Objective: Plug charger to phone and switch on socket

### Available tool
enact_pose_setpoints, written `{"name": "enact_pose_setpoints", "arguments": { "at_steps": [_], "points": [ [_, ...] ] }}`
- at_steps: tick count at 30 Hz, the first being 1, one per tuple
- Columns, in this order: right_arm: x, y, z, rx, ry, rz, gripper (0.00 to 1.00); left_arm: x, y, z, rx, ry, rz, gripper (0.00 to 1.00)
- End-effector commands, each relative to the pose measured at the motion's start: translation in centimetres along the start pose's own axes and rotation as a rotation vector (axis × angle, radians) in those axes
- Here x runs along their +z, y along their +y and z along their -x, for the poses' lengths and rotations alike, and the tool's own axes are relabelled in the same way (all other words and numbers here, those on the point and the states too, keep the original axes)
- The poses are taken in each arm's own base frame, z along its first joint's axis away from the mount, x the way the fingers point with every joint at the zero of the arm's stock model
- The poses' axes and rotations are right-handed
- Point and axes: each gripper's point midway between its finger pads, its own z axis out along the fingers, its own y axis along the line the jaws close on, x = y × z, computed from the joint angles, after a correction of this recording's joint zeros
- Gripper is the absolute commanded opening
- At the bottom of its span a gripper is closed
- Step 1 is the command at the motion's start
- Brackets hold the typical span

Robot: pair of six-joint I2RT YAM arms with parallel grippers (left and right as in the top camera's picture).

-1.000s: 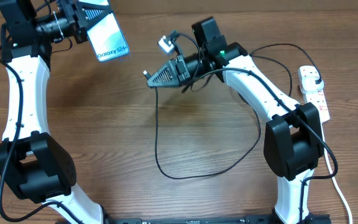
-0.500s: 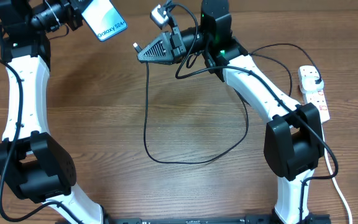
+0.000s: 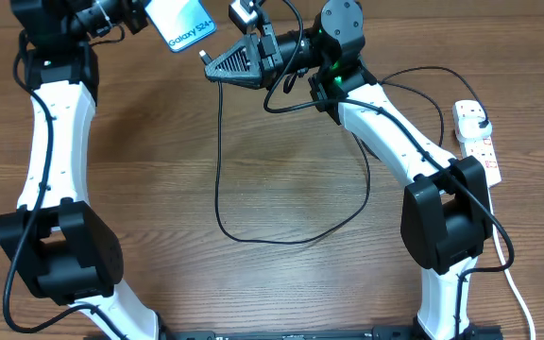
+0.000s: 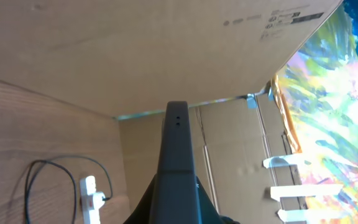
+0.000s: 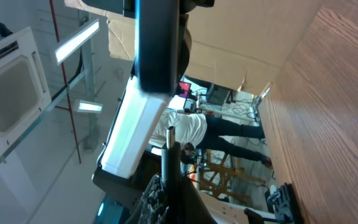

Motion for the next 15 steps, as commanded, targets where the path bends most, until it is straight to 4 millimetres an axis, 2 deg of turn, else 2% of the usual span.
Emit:
{"name": "enact_pose_setpoints", "arguments": {
  "at_steps": [1,15],
  "points": [
    [-0.02,2.15,0.43,-0.031,-0.032,0.013,0.04,0.03,-2.29,-0.49,0.025,0.003,-0.026,0.04],
    [-0.05,2.3,0.94,-0.038,-0.063,0.018,0.04,0.04,-2.31,-0.78,0.034,0.02,-0.028,0.04]
  ]
}}
